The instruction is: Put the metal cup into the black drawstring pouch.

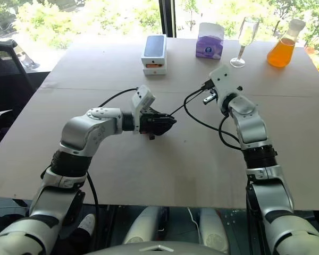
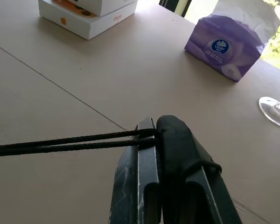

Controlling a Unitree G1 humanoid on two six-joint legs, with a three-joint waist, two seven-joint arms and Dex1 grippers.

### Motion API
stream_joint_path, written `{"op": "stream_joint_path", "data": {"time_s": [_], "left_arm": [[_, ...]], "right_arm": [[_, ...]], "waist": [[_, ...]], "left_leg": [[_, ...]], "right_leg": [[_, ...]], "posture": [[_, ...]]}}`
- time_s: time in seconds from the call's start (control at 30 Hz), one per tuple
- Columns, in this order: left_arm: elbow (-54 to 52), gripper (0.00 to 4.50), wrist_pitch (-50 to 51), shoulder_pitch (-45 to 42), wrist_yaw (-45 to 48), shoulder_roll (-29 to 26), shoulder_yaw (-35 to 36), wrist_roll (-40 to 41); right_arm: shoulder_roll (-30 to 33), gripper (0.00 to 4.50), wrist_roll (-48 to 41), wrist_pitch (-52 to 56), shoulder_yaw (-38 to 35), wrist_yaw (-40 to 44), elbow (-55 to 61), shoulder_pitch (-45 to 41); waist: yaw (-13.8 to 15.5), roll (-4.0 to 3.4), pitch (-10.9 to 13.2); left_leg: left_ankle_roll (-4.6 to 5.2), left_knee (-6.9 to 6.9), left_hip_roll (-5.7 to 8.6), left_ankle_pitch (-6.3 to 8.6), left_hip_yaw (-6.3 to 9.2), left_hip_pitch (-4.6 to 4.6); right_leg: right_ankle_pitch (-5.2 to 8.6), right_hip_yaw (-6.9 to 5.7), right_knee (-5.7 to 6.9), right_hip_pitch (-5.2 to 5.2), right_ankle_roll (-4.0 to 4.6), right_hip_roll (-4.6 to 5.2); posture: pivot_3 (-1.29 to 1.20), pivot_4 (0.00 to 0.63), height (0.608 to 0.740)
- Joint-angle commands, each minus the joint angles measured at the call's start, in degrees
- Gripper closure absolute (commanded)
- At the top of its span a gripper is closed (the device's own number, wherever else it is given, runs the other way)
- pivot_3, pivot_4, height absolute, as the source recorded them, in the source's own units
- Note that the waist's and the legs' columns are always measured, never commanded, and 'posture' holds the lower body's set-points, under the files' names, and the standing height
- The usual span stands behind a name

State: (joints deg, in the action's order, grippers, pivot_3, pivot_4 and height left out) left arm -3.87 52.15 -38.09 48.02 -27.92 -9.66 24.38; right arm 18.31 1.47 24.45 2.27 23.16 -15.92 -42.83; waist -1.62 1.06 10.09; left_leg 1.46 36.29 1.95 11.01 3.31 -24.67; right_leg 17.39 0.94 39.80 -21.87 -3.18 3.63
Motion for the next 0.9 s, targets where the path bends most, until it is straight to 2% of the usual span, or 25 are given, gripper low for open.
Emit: {"op": "stream_joint_path", "data": {"time_s": [0.03,0.27,0.43,0.53,0.57,0.6,0.63,0.67,0.7,0.77,0.83,0.9], "left_arm": [[-1.46,4.3,2.7,4.35,-1.14,-4.34,0.66,-1.31],[-6.45,4.3,2.8,8.34,-4.17,-4.23,-0.08,-0.65],[-7.71,4.3,0.6,8.32,-6.18,-2.31,-1.6,-1.4],[-8.07,4.3,2.27,7.53,-6.26,0.21,0.27,2.01],[-8.19,3.29,3.22,7.11,-6.24,1.06,1.07,3.3],[-8.39,3.02,3.73,6.77,-5.85,1.22,1.17,3.82],[-8.91,2.51,3.75,6.73,-5.28,1.03,0.87,3.95],[-9.54,2.23,4.03,6.77,-4.87,0.87,1.07,4.49],[-10.8,1.66,5.84,6.88,-4.71,0.98,3.85,7.29],[-13.1,0.81,10.43,7.33,-4.0,0.63,10.11,14.1],[-14.04,0.79,14.6,7.83,-4.75,0.57,16.35,20.24],[-12.79,0.79,17.83,7.38,-7.72,1.4,23.23,24.97]], "right_arm": [[5.95,4.5,1.08,-2.27,-6.4,-4.99,-3.78,-0.27],[6.37,4.5,-0.14,-2.49,-2.54,-1.94,-2.14,3.91],[6.12,4.5,-1.58,-1.31,3.2,5.09,7.05,10.04],[6.96,4.5,-4.23,1.69,5.93,10.89,13.62,13.91],[7.79,4.5,-4.35,2.35,6.99,12.51,16.17,15.24],[8.36,4.21,-4.4,3.3,7.67,13.56,17.99,16.19],[8.99,3.87,-4.13,3.65,8.16,14.12,19.15,17.04],[9.29,3.7,-3.77,3.87,8.0,13.72,19.9,17.79],[10.38,3.11,-3.79,4.4,6.36,13.08,21.88,19.3],[12.66,2.28,-4.26,5.15,2.05,11.85,26.09,22.57],[15.01,1.37,-5.55,5.67,-1.6,12.15,30.08,26.25],[16.81,1.37,-7.24,6.54,-5.14,12.87,33.93,30.2]], "waist": [[-0.18,0.0,0.0],[-0.48,-0.01,0.0],[-0.33,-0.01,0.0],[-0.21,-0.01,-0.01],[-0.2,-0.02,-0.01],[-0.2,-0.02,-0.01],[-0.33,-0.02,-0.01],[-0.54,-0.04,-0.01],[-0.56,-0.03,-0.02],[-0.32,-0.04,-0.01],[-0.2,-0.04,-0.01],[0.03,-0.03,-0.01]], "left_leg": [[0.0,0.0,0.0,0.0,0.0,-0.01],[0.01,0.0,0.0,0.01,0.01,0.02],[0.09,0.01,0.0,0.05,0.03,0.01],[0.12,0.02,0.0,0.07,0.03,0.01],[0.13,0.02,0.0,0.08,0.03,0.02],[0.15,0.03,0.0,0.09,0.03,0.01],[0.15,0.05,-0.02,0.09,0.05,0.0],[0.15,0.05,-0.02,0.09,0.04,0.01],[0.15,0.04,-0.02,0.09,0.02,0.06],[0.15,0.04,-0.04,0.09,0.05,0.03],[0.15,0.05,-0.05,0.09,0.1,-0.03],[0.15,0.05,-0.03,0.09,0.08,-0.02]], "right_leg": [[0.0,0.0,0.0,0.0,0.0,0.0],[0.0,0.01,0.01,0.0,0.0,0.0],[0.0,-0.01,0.0,0.01,0.0,0.01],[0.0,-0.02,-0.01,0.03,0.0,0.01],[0.0,-0.02,0.0,0.04,0.0,0.01],[0.0,-0.02,0.0,0.04,0.0,0.01],[0.0,-0.05,0.0,0.04,0.0,0.0],[0.0,-0.03,0.02,0.04,0.0,-0.01],[0.0,0.0,0.05,0.04,0.0,-0.01],[0.0,-0.04,0.05,0.04,0.0,-0.01],[0.0,-0.05,0.0,0.03,-0.01,0.01],[0.01,-0.06,-0.01,0.05,-0.01,0.05]], "posture": [[0.0,0.15,0.74],[0.0,0.15,0.74],[0.0,0.15,0.74],[0.0,0.15,0.74],[0.0,0.15,0.74],[0.0,0.15,0.74],[0.0,0.15,0.74],[0.0,0.15,0.74],[0.0,0.15,0.74],[0.0,0.15,0.74],[0.0,0.15,0.74],[0.0,0.15,0.74]]}}
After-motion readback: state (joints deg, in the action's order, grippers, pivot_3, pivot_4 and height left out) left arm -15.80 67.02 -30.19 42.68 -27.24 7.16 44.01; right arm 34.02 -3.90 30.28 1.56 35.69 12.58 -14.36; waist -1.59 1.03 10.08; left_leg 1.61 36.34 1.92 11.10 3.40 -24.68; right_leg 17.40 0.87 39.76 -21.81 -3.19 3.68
